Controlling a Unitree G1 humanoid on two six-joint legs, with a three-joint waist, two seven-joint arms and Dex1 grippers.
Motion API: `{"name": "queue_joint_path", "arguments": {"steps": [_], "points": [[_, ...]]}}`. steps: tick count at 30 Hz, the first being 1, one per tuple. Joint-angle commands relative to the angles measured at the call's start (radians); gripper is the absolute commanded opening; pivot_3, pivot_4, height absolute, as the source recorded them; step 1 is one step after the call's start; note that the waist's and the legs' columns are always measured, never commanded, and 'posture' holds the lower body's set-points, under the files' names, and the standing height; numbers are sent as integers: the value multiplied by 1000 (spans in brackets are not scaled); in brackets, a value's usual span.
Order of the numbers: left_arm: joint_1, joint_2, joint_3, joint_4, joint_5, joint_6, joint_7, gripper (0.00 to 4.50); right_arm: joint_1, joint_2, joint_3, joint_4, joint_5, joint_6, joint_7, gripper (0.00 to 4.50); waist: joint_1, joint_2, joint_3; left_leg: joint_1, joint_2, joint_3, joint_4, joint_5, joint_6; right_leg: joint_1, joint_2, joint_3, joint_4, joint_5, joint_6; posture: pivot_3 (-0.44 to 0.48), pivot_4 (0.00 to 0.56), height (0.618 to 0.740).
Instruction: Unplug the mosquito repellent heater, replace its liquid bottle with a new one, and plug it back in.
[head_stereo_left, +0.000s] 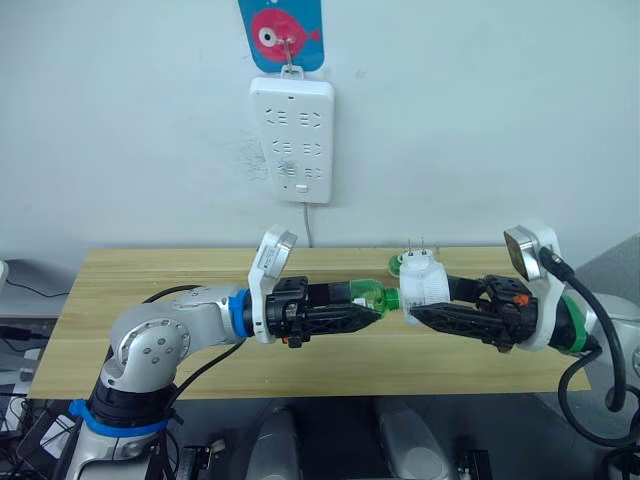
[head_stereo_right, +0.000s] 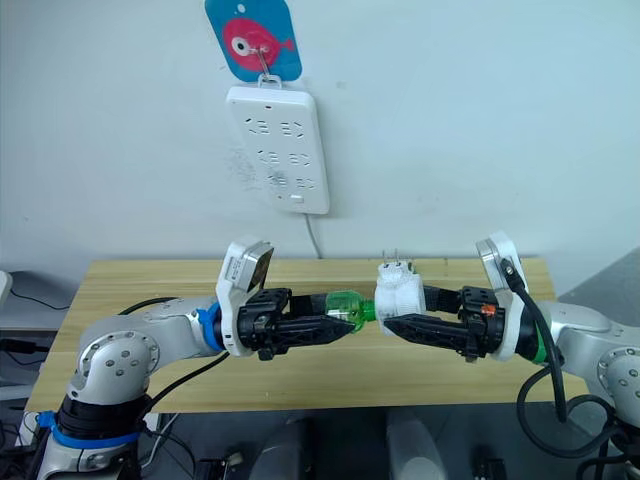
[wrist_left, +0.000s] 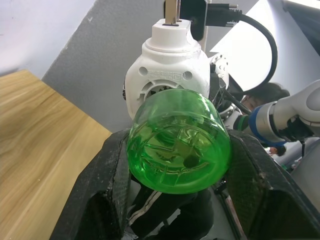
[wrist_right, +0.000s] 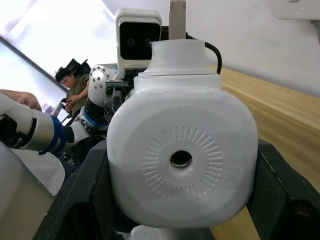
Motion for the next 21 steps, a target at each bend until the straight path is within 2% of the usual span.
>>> {"name": "queue_joint_path", "arguments": {"steps": [1, 11, 21], "points": [[-15, -16, -33, -65, 7, -34, -24, 2308, 0, -3, 12, -51, 21, -3, -7, 2975, 0, 0, 0, 0, 0, 0, 0, 0, 0, 0, 0, 0, 0, 0, 0, -213, 247, 740], [1, 5, -70, -59, 138, -117, -101, 2308, -23, -28, 17, -66, 103, 16, -8, 2975, 0, 0, 0, 0, 0, 0, 0, 0, 0, 0, 0, 0, 0, 0, 0, -220, 249, 740], [13, 0, -81, -50, 184, -159, -120, 2308, -10, -47, 27, -70, 182, 25, -23, 2975, 0, 0, 0, 0, 0, 0, 0, 0, 0, 0, 0, 0, 0, 0, 0, -218, 249, 740]]}}
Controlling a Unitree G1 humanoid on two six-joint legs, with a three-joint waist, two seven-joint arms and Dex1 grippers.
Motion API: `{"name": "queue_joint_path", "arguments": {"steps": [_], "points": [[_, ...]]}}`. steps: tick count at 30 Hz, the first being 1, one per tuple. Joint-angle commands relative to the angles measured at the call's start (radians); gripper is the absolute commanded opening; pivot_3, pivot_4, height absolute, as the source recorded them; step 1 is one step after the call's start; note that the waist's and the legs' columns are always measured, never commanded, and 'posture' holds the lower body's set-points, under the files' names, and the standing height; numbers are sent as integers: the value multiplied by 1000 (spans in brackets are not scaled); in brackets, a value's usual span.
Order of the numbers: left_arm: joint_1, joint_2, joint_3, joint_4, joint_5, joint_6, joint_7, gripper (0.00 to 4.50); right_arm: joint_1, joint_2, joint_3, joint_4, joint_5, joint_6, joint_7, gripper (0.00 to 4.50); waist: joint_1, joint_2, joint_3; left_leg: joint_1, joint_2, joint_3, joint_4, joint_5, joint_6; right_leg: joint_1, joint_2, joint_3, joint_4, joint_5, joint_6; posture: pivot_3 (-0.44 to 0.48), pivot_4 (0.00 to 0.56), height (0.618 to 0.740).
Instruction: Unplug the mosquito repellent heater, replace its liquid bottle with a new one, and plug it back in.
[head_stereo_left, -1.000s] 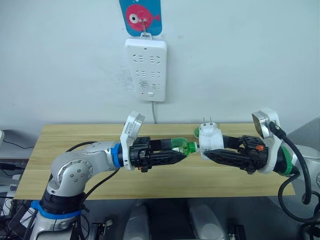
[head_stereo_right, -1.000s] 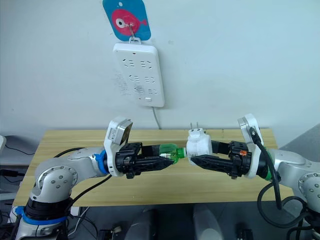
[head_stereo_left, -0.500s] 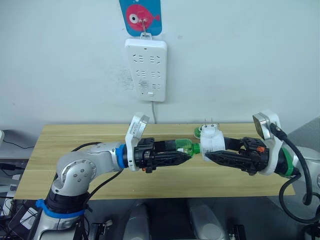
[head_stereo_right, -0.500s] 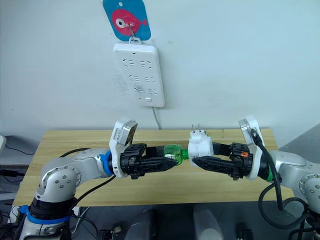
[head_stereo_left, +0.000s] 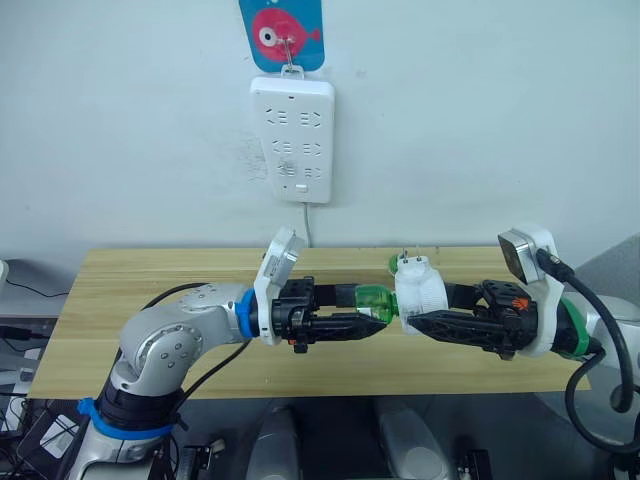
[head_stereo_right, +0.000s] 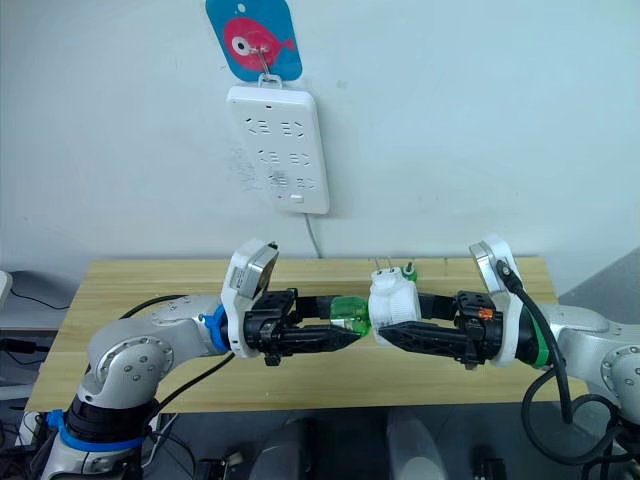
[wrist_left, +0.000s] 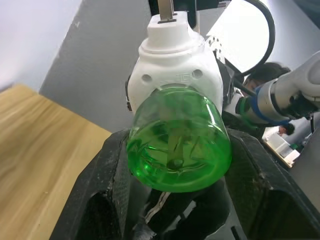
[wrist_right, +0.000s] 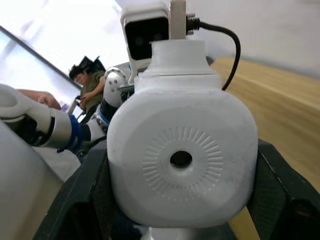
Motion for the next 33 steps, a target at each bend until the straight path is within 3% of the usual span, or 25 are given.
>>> {"name": "queue_joint_path", "arguments": {"steps": [1, 15, 20, 25, 33], "points": [[0, -12, -11, -26, 27, -30, 12, 2308, -5, -1, 5, -60, 65, -6, 12, 2975, 0, 0, 0, 0, 0, 0, 0, 0, 0, 0, 0, 0, 0, 0, 0, -218, 249, 740], [-15, -44, -98, -73, 166, -161, -36, 2308, -69, 4, 45, -100, -21, -21, -14, 2975, 0, 0, 0, 0, 0, 0, 0, 0, 0, 0, 0, 0, 0, 0, 0, -221, 248, 740], [-20, -54, -110, -57, 206, -189, -54, 2308, -65, -41, 52, -74, 59, 24, -15, 2975, 0, 0, 0, 0, 0, 0, 0, 0, 0, 0, 0, 0, 0, 0, 0, -223, 248, 740], [-19, -66, -116, -31, 249, -225, -55, 2308, -44, -67, 50, -81, 45, 30, 0, 4500, 0, 0, 0, 0, 0, 0, 0, 0, 0, 0, 0, 0, 0, 0, 0, -226, 248, 740], [-20, -81, -114, -7, 273, -254, -43, 2308, -28, -72, 44, -85, 8, 12, 3, 4500, -1, 0, 0, 0, 0, 0, 0, 0, 0, 0, 0, 0, 0, 0, 0, -229, 246, 740]]}}
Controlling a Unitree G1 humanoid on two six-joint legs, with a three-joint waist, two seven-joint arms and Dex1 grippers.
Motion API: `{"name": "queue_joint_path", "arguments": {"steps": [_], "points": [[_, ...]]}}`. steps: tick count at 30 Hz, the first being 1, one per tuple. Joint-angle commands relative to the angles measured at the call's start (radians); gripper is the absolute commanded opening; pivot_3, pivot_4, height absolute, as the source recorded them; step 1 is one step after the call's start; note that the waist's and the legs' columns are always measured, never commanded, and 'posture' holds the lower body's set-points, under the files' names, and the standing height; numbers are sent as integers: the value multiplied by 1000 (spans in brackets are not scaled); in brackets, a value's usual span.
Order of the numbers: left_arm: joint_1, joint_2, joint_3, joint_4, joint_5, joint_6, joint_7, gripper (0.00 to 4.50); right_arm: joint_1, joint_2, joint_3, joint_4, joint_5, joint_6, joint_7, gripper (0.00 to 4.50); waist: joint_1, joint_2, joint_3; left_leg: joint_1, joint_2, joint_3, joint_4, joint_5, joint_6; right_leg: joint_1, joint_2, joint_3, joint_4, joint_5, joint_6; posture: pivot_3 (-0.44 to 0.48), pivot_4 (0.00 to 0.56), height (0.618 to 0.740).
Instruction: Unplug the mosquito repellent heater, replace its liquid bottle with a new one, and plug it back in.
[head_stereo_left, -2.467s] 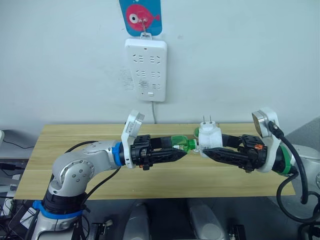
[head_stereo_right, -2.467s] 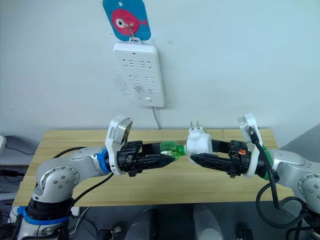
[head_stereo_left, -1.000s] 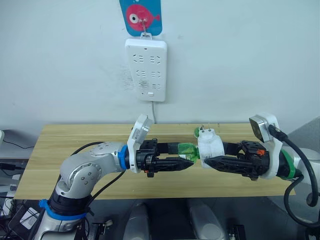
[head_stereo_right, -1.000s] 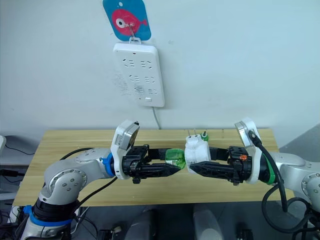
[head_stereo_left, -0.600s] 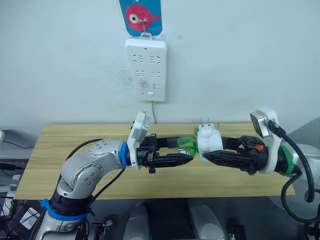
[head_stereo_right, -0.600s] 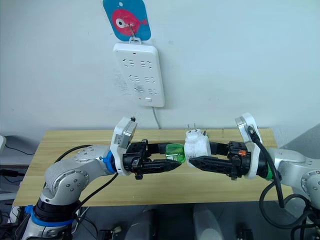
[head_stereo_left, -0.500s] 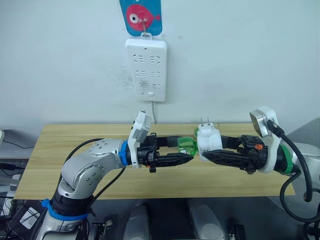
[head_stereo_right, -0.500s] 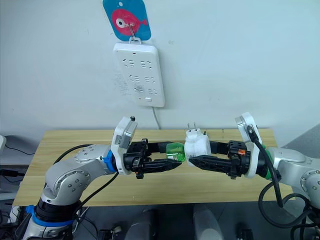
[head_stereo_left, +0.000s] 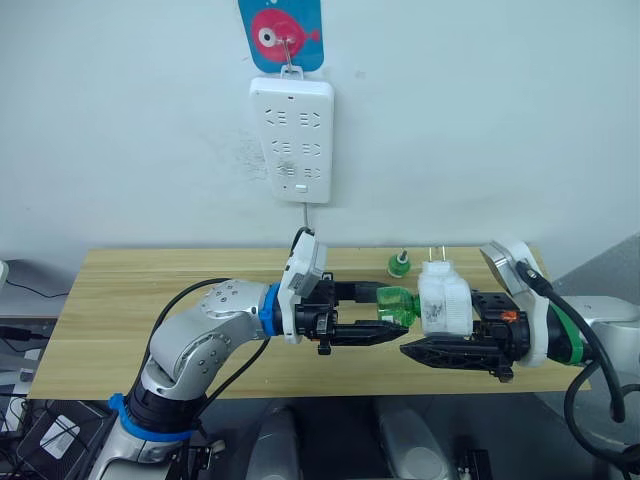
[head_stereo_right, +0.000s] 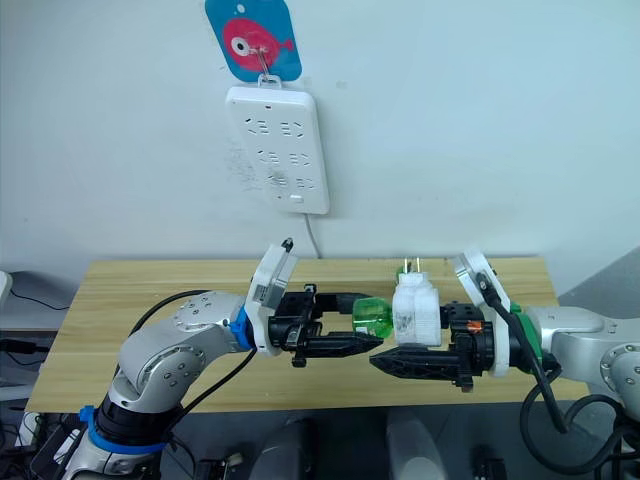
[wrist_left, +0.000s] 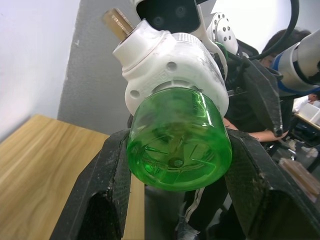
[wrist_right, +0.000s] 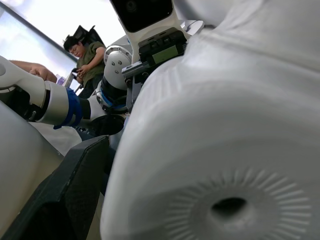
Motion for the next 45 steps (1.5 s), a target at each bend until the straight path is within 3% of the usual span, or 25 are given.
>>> {"name": "queue_joint_path", "arguments": {"steps": [1, 6, 17, 22, 27, 31, 38, 45], "points": [[-7, -16, 7, -1, 13, -19, 20, 2308, 2, -6, -21, -47, 0, -21, 33, 4500, 0, 0, 0, 0, 0, 0, 0, 0, 0, 0, 0, 0, 0, 0, 0, -229, 246, 740], [-18, -37, 19, 8, 8, -16, 51, 2308, 19, -17, -22, -64, -64, -33, 64, 4500, 0, 0, 0, 0, 0, 0, 0, 0, 0, 0, 0, 0, 0, 0, 0, -229, 240, 740], [-52, -53, 52, 49, 10, -22, 83, 2308, 147, -15, -14, -151, -375, -189, 168, 4500, 0, 0, 0, 0, 0, 0, 0, 0, 0, 0, 0, 0, 0, 0, 0, -228, 235, 740], [-67, 10, 65, 45, -46, 44, 16, 2308, 227, -102, -79, -38, -529, -285, 348, 3281, 0, -1, -1, 0, 0, 0, 0, 0, 0, 0, 0, 0, 0, 0, 0, -230, 233, 740], [-82, 114, 56, 43, -89, 102, -114, 2308, 144, -100, -68, 151, -693, -424, 425, 1422, -5, 0, -1, 1, 0, 1, 1, 0, 0, 0, 0, 1, 0, 1, 1, -235, 228, 740], [-101, 106, 50, 51, -88, 105, -126, 2308, 53, -42, -9, 193, -739, -455, 426, 36, -4, -1, -1, 1, 0, 1, 1, 1, 0, 1, 0, 0, 0, 1, 0, -237, 230, 740], [-129, 73, 75, 95, -138, 182, -91, 2308, -60, 100, 148, 87, -706, -362, 383, 0, -6, -1, -1, 1, 0, 0, 1, 1, 0, 0, 0, 0, 1, 1, 0, -240, 234, 740], [-144, 42, 77, 170, -26, 89, -34, 2308, -71, 131, 116, -19, -578, -234, 310, 0, -3, -1, -1, 0, 0, 0, 3, 1, 0, 1, -1, 0, 1, 1, 1, -235, 236, 740]]}}
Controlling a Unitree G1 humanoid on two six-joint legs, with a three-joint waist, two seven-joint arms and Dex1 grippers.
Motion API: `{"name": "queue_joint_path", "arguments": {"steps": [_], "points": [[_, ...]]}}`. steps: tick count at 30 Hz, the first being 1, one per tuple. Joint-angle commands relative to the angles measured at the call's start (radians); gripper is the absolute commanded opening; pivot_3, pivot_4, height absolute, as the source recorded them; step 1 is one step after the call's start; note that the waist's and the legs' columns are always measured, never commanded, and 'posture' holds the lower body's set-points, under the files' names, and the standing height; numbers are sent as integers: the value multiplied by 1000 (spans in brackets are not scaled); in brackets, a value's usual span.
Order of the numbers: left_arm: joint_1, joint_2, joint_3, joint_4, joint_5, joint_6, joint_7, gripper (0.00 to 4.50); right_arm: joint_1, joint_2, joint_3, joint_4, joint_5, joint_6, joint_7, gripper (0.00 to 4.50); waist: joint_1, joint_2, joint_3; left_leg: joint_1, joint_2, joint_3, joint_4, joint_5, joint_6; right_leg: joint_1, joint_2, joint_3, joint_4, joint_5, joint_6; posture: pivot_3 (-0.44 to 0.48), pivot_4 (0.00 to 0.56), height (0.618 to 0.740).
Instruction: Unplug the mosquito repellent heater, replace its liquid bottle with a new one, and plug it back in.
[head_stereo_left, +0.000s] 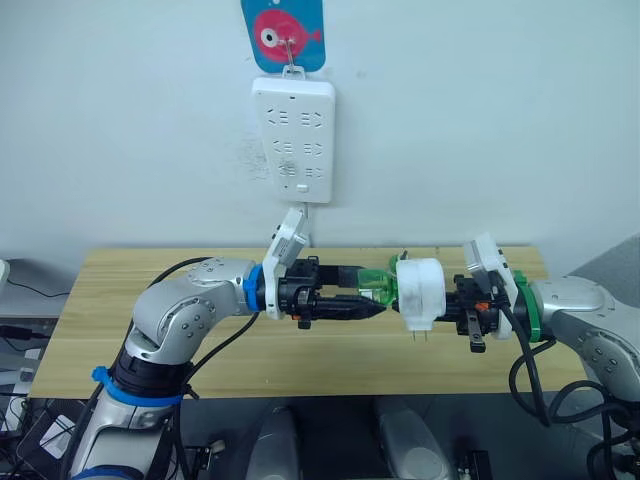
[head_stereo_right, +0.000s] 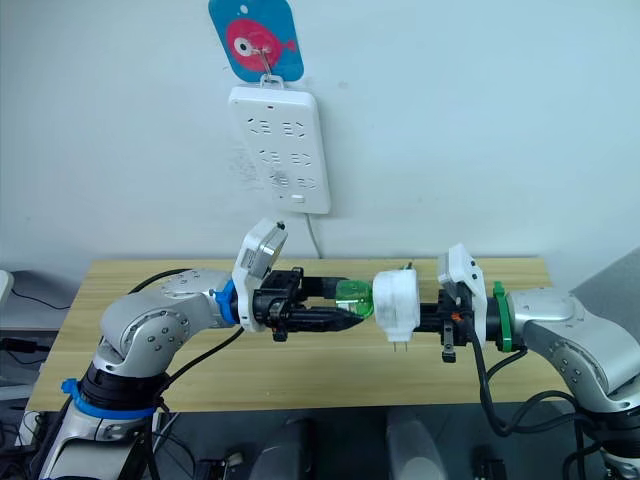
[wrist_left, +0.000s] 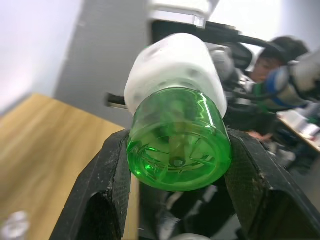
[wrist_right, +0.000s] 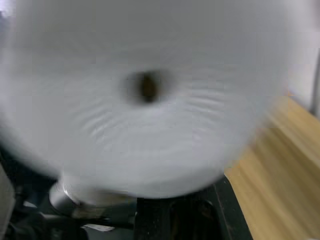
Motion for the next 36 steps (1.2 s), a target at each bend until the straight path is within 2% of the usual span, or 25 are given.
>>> {"name": "queue_joint_path", "arguments": {"steps": [1, 6, 11, 16, 29, 36], "points": [[-3, -26, -11, 19, 107, -103, 39, 2308, -6, 4, -60, -108, 122, 59, -51, 0, 1, 0, 0, 0, 0, 0, 0, 0, 0, 0, 0, 0, 0, 0, 0, -240, 236, 740], [11, -21, -80, 52, 275, -263, 7, 2308, -31, -1, -114, -149, 261, 132, -147, 0, 0, 0, 0, 0, 0, 0, 0, 0, 0, 0, 0, 0, 0, 0, 0, -249, 238, 740], [23, -11, -115, 60, 335, -341, -57, 2308, -85, 3, -141, -109, 319, 162, -218, 0, -2, 0, 0, 0, 0, 0, 0, 0, 0, 0, 0, 0, 0, 0, 0, -253, 236, 740], [50, -1, -101, -16, 240, -254, -111, 2308, -89, 15, -126, -80, 269, 133, -225, 0, -4, 0, 0, 0, 0, 0, -1, 0, 0, 0, 0, 0, 0, 0, 0, -248, 236, 740], [57, 36, -98, -94, 177, -194, -172, 2308, -68, 34, -131, 9, 180, 100, -200, 0, -4, 0, 0, 0, 0, 0, 0, 0, 0, 0, 0, 0, 0, 0, 0, -245, 236, 740], [35, 25, -54, -100, 89, -101, -137, 2308, -49, 33, -131, 32, 160, 110, -205, 0, -4, 0, 0, 0, 0, 0, 0, 0, 0, 0, 0, 0, 1, 0, 0, -244, 235, 740]]}}
